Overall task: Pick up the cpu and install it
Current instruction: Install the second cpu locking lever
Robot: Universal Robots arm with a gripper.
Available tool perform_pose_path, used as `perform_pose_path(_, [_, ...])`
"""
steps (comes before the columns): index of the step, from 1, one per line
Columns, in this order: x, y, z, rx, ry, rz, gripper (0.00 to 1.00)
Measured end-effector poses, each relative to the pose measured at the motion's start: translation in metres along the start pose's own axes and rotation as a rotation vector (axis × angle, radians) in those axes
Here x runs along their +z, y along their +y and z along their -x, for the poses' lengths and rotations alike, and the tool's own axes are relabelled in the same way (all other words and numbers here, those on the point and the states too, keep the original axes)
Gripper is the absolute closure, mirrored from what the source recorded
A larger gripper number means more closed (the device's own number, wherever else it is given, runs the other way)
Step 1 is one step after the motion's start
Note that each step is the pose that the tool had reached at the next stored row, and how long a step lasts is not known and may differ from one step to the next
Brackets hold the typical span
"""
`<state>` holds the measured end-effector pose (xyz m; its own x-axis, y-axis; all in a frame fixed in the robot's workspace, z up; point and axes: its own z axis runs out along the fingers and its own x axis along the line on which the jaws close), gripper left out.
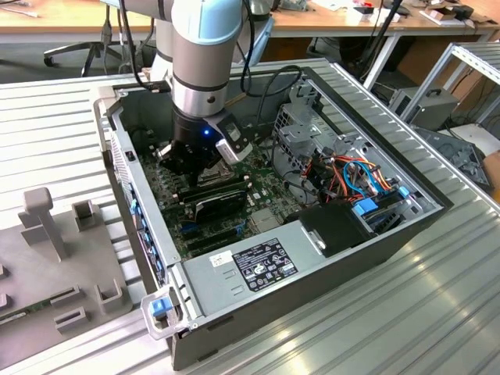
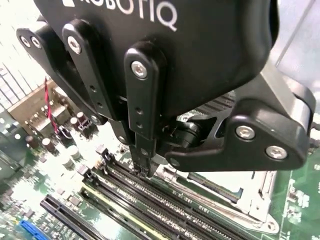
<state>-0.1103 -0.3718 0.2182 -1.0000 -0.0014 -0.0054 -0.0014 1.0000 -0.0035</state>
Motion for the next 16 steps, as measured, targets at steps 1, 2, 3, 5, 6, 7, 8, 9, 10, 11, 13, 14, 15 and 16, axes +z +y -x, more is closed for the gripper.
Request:
perform_pose_path(1, [-0.0042, 0.0, 0.0, 0.0, -0.0002, 0.0001, 0.89])
perform_pose_path(2, [-0.0075, 0.0, 0.0, 0.0, -0.0006, 0.0, 0.89])
perform_pose_path(3, [-0.0121, -0.0001, 0.0001, 0.0, -0.0012, -0.0003, 0.89])
perform_pose_path(5, [-0.0209, -0.0001, 0.0001, 0.0, -0.0029, -0.0005, 0.89])
perform_pose_path(6, [-0.0239, -0.0001, 0.0001, 0.0, -0.0036, -0.0004, 0.89])
perform_pose_path(7, [-0.0306, -0.0001, 0.0001, 0.0, -0.0054, -0.0008, 0.89])
perform_pose_path(8, [-0.0339, -0.0001, 0.0002, 0.0, -0.007, -0.001, 0.89])
perform_pose_path(9, [-0.0339, -0.0001, 0.0002, 0.0, -0.0071, -0.001, 0.89])
perform_pose_path(10, [-0.0339, -0.0001, 0.0002, 0.0, -0.0072, -0.001, 0.89])
perform_pose_path(11, [-0.0339, -0.0001, 0.0002, 0.0, -0.0072, -0.001, 0.89])
perform_pose_path(13, [-0.034, -0.0001, 0.0014, 0.0, -0.007, -0.0013, 0.89])
perform_pose_path(14, [-0.034, -0.0001, 0.0052, 0.0, -0.007, -0.0012, 0.89])
perform_pose_path(15, [-0.0339, 0.0, 0.0101, 0.0, -0.0071, -0.0012, 0.89])
perform_pose_path(16, [-0.0339, 0.0, 0.0132, 0.0, -0.0071, -0.0012, 0.89])
